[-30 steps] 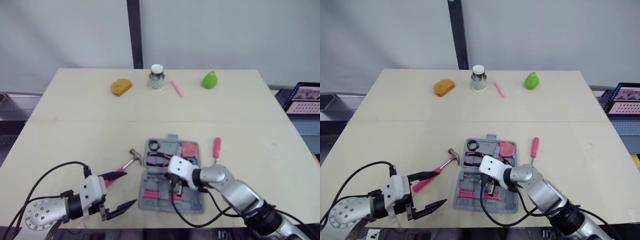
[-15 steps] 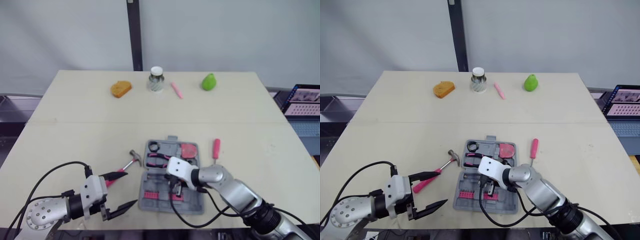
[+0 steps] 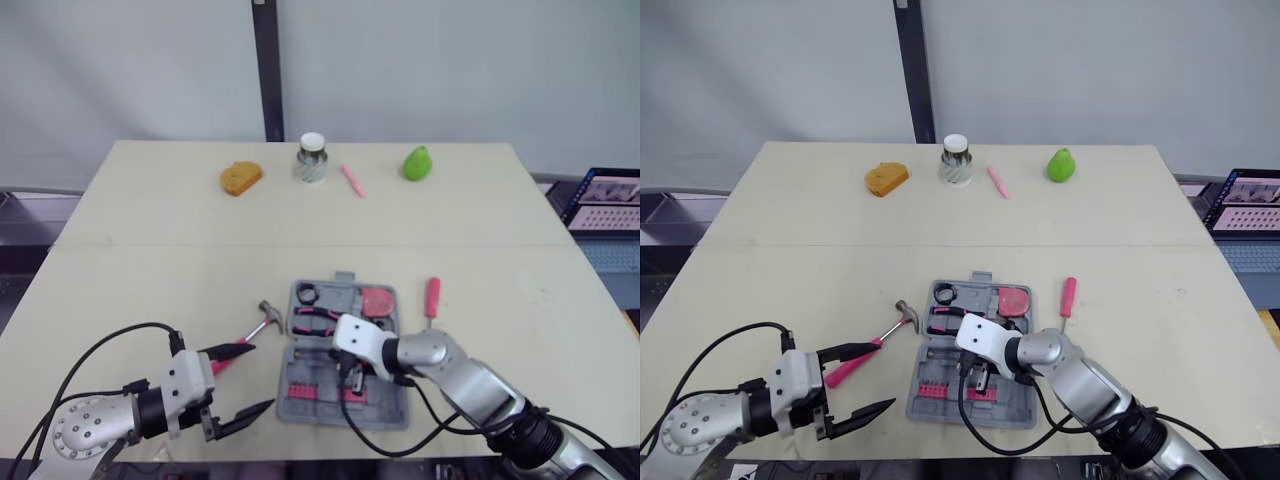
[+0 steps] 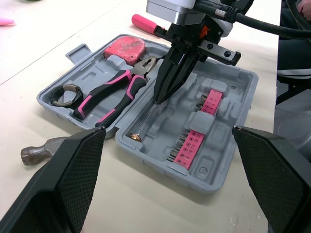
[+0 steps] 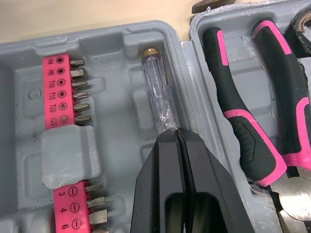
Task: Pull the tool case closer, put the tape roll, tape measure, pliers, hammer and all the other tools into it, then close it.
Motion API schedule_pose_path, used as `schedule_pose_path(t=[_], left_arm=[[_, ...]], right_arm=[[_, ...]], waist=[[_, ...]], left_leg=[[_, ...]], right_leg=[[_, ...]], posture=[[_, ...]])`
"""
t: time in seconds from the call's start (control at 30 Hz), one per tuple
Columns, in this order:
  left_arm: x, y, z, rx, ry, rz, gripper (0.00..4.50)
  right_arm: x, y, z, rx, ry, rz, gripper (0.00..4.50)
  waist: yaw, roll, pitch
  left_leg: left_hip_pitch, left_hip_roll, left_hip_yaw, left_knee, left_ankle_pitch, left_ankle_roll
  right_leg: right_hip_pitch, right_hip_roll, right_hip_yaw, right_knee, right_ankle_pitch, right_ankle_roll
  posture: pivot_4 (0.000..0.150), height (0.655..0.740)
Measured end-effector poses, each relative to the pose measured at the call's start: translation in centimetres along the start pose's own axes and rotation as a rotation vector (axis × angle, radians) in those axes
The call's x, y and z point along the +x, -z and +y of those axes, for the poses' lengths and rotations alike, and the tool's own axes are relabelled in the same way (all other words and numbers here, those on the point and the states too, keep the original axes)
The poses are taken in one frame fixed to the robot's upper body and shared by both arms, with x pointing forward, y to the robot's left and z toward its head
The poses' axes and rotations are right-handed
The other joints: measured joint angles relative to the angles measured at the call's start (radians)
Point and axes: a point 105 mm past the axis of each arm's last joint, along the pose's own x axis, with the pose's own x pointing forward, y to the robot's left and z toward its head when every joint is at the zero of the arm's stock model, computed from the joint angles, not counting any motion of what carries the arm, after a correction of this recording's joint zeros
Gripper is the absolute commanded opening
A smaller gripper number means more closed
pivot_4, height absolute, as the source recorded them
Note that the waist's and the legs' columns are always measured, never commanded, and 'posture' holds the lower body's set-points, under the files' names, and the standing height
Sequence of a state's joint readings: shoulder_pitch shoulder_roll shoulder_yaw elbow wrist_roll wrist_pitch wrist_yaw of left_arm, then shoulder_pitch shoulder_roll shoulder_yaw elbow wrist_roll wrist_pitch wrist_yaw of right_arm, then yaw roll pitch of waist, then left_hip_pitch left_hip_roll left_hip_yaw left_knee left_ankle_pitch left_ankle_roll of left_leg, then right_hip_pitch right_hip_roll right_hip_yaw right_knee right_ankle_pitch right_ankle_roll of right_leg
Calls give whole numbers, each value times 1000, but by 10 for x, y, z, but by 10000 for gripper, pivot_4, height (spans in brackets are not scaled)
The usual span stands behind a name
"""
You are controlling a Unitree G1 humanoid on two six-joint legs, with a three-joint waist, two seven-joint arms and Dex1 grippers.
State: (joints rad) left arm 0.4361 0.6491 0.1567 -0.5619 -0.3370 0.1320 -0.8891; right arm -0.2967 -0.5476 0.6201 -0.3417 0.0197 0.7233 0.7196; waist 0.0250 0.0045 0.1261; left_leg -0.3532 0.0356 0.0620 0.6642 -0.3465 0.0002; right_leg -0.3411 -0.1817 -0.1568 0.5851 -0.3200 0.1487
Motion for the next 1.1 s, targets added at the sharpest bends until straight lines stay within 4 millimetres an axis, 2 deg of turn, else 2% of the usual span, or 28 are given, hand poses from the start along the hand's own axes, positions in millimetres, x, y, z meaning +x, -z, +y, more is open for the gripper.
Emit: schedule_pose_path(t=[0.2, 0.33, 0.43, 0.53, 0.7, 0.87, 1.03, 1.1], left_arm=[[1, 3, 4, -8, -4, 2, 45000], [6, 0, 5, 7, 9, -12, 45000], [10, 1, 9, 9, 12, -17, 45000], [14, 1, 10, 10, 16, -24, 45000], [16, 6, 14, 5, 3, -19, 45000], [18, 3, 15, 22, 6, -36, 45000], [18, 4, 13, 20, 6, -36, 45000], [17, 6, 12, 13, 6, -33, 45000]], right_arm=[[-2, 0, -1, 3, -1, -6, 507], [-3, -4, -2, 59, -1, -83, 507], [-6, -7, -5, 56, -7, -117, 507], [-8, -10, -7, 55, -17, -147, 507], [-13, -13, -10, 65, -31, -197, 507], [-24, -18, -19, 66, -13, -242, 507], [-40, -33, -21, 40, -10, -313, 507], [-43, -30, -23, 37, -5, -297, 507]], waist=[[2, 1, 1], [-1, 0, 9], [-3, 7, 19], [-4, 8, 25], [-4, 6, 35], [-4, 5, 40], [-5, 4, 42], [-5, 3, 43]], left_leg=[[0, 0, 0, 0, -1, 1], [-4, 1, 2, 0, -1, 0], [-4, 1, 3, -1, 0, 0], [-7, 3, 4, -2, 0, -1], [-19, 3, 10, 1, 1, -2], [-19, 3, 12, 1, 1, -2], [-19, 4, 13, 1, 1, -2], [-19, 4, 13, 1, 1, -2]], right_leg=[[-1, 0, 0, -1, 0, 0], [-1, 0, 1, 0, 0, 0], [-3, 0, 0, 1, 0, 1], [-6, 2, -1, 5, 0, 1], [-17, 2, -1, 6, 1, 2], [-18, 2, -1, 6, 1, 2], [-18, 2, -1, 6, 1, 2], [-18, 2, -1, 6, 1, 2]], posture=[[1500, 7400], [1500, 7400], [1500, 7400], [1500, 7400], [1500, 7400], [1500, 7400], [1500, 7400], [1500, 7400]])
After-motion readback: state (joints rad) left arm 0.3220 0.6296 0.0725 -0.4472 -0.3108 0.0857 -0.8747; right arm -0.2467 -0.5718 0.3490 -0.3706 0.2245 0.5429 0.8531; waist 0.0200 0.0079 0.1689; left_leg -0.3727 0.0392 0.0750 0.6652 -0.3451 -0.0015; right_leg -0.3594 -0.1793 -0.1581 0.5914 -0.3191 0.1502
